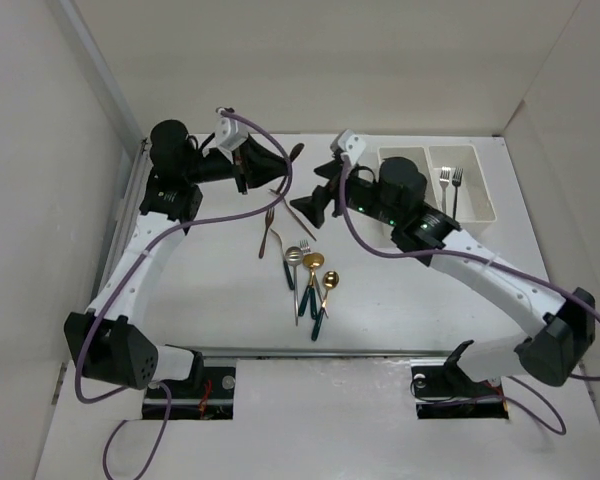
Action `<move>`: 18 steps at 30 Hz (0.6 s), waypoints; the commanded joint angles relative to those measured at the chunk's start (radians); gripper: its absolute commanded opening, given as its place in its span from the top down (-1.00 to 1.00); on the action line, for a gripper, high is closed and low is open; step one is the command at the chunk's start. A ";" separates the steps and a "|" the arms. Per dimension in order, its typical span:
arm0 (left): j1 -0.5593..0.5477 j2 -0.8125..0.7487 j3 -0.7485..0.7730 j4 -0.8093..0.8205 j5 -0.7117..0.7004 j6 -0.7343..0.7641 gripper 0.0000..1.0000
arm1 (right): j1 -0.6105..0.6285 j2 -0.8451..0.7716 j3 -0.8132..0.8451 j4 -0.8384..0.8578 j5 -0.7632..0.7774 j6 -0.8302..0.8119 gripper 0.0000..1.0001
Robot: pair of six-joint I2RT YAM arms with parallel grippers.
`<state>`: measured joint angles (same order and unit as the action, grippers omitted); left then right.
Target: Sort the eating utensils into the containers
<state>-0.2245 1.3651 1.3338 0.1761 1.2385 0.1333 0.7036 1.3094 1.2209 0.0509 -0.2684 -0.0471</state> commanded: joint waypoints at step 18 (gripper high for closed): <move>-0.019 -0.118 -0.128 0.531 -0.128 -0.509 1.00 | 0.031 0.175 0.147 0.362 -0.022 0.202 -0.77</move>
<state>-0.2405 1.2926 1.2083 0.6399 1.1198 -0.3489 0.7330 1.4742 1.3136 0.3267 -0.2489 0.1219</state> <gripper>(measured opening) 0.066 0.898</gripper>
